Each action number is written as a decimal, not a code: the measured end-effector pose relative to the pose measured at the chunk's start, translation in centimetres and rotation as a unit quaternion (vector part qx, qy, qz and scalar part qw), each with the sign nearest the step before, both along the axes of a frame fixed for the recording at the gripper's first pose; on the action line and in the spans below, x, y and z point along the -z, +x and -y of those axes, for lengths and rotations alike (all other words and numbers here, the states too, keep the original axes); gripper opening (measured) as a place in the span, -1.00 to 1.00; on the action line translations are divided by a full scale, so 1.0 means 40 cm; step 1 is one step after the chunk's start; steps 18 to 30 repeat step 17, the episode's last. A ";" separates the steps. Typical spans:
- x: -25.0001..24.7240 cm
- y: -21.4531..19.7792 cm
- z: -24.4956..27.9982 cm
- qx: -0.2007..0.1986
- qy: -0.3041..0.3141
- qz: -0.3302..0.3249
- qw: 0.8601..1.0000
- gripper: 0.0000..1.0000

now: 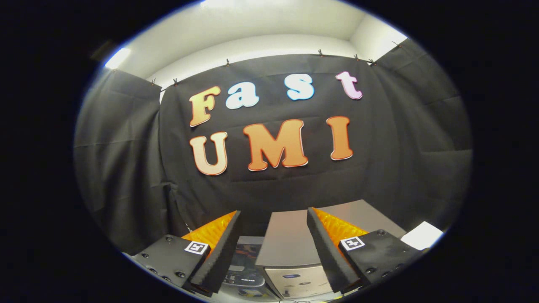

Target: Put the clothes into the washing machine and then close the washing machine lid.

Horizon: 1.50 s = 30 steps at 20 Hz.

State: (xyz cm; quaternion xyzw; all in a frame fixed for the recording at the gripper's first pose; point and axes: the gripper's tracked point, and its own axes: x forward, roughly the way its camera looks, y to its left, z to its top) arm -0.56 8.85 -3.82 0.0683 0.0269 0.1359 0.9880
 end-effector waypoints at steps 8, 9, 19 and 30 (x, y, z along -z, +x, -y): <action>-0.008 -0.123 0.232 0.027 -0.013 0.031 0.999 0.96; -0.005 -0.138 0.253 0.033 -0.014 0.034 0.999 0.96; 0.016 -0.247 0.321 0.053 -0.021 0.067 0.996 0.96; 0.016 -0.247 0.321 0.053 -0.021 0.067 0.996 0.96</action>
